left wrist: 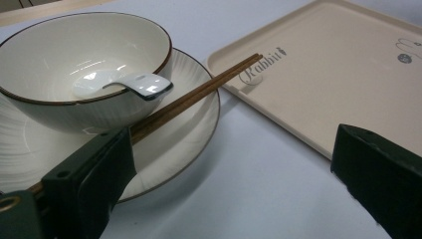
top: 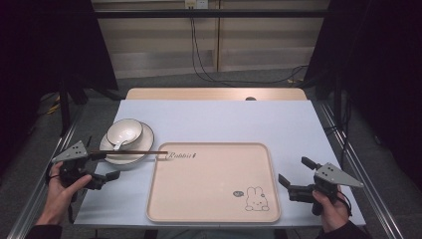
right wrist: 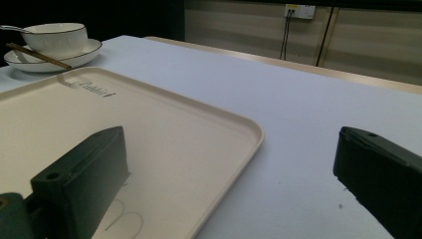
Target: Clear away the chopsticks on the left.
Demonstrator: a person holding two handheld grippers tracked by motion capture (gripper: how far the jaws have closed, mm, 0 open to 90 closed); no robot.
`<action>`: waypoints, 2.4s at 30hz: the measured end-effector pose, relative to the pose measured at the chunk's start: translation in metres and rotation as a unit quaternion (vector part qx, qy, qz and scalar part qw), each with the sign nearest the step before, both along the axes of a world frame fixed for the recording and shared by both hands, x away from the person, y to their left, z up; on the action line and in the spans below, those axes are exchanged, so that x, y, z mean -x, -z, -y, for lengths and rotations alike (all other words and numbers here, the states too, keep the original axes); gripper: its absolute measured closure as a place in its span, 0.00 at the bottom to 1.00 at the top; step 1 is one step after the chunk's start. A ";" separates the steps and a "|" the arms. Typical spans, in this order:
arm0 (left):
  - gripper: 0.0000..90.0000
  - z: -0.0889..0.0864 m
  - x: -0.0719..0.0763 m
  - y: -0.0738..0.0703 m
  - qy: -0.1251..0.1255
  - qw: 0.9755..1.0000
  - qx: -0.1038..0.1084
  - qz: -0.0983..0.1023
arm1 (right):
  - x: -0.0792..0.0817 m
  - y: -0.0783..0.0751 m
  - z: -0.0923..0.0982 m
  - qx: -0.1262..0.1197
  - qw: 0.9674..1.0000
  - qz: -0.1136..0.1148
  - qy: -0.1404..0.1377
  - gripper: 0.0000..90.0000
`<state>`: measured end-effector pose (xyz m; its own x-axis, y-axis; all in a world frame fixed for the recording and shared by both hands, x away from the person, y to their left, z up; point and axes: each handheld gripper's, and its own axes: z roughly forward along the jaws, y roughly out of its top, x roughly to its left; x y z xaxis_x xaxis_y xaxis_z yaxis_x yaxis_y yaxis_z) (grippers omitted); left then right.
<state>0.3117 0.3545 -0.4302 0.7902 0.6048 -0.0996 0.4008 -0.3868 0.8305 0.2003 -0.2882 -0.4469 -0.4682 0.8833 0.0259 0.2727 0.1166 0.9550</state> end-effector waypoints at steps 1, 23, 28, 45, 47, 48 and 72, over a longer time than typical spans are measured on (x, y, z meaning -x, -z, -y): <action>0.04 0.000 -0.003 0.001 0.005 1.000 0.002 -0.005 | 0.000 0.000 0.000 0.000 1.000 0.000 0.000 0.01; 0.62 -0.011 -0.043 0.014 -0.001 0.997 -0.072 0.026 | 0.000 0.000 0.000 0.002 1.000 -0.001 0.002 0.01; 0.70 -0.013 -0.046 0.017 0.001 0.996 -0.088 0.032 | 0.000 0.000 -0.001 0.002 1.000 -0.002 0.003 0.01; 0.79 -0.002 -0.052 0.015 0.038 0.990 -0.129 0.044 | 0.000 0.000 -0.001 0.003 1.000 -0.001 0.000 0.01; 0.78 -0.002 -0.052 0.013 0.035 0.990 -0.126 0.050 | 0.000 0.000 -0.001 0.003 1.000 -0.001 0.002 0.01; 0.77 -0.003 -0.052 0.013 0.040 0.990 -0.125 0.047 | 0.000 0.000 -0.001 0.003 1.000 0.001 0.004 0.01; 0.75 -0.004 -0.054 0.014 0.056 0.986 -0.146 0.055 | 0.000 0.000 -0.001 0.003 1.000 -0.001 0.002 0.01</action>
<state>0.3661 0.3581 -0.4441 0.8494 0.5039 0.1565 0.2556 -0.6524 0.7135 0.1998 -0.2873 -0.4473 -0.4651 0.8850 0.0218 0.2756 0.1213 0.9536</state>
